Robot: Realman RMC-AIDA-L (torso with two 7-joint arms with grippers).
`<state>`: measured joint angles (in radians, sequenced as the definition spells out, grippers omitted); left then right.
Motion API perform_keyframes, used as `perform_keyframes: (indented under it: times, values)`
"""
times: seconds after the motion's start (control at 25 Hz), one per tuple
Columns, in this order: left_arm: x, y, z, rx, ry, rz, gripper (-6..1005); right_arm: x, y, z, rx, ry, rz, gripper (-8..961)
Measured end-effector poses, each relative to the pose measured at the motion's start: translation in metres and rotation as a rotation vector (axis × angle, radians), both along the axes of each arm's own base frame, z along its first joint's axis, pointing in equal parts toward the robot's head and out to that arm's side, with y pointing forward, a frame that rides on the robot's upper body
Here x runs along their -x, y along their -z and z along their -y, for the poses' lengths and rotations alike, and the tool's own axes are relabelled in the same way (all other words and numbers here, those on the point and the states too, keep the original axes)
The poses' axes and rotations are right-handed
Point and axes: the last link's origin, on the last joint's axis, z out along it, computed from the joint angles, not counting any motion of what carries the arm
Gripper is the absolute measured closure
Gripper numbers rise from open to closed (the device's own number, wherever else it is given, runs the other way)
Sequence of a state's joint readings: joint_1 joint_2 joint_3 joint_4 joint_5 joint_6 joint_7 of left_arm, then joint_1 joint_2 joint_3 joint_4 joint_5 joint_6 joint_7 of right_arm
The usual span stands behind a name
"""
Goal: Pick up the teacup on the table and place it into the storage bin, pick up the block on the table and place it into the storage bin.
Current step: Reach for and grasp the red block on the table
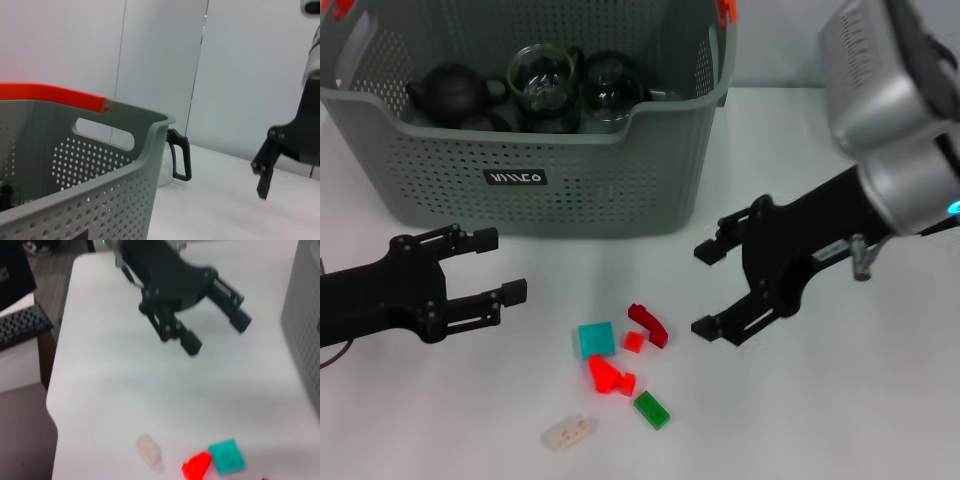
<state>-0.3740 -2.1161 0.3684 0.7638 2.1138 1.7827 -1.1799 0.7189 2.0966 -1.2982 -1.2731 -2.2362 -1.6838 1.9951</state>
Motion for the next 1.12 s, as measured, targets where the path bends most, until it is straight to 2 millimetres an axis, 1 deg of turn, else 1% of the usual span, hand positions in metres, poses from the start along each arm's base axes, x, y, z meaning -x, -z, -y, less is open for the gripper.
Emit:
perform_keyframes:
  times: [0.36, 0.48, 0.72, 1.12]
  values:
    - [0.001, 0.000, 0.000, -0.002, -0.005, -0.001, 235, 0.002, 0.047, -0.016, -0.013, 0.143, 0.100, 57]
    - [0.001, 0.000, 0.000, -0.002, -0.003, -0.002, 235, 0.002, 0.060, -0.020, -0.034, 0.180, 0.142, 57]
    - [0.000, 0.000, -0.001, -0.003, 0.001, -0.003, 235, -0.001, 0.079, -0.025, -0.094, 0.209, 0.190, 56]
    - [0.001, 0.000, 0.000, -0.003, -0.001, -0.003, 235, -0.008, 0.106, -0.029, -0.193, 0.203, 0.176, 56]
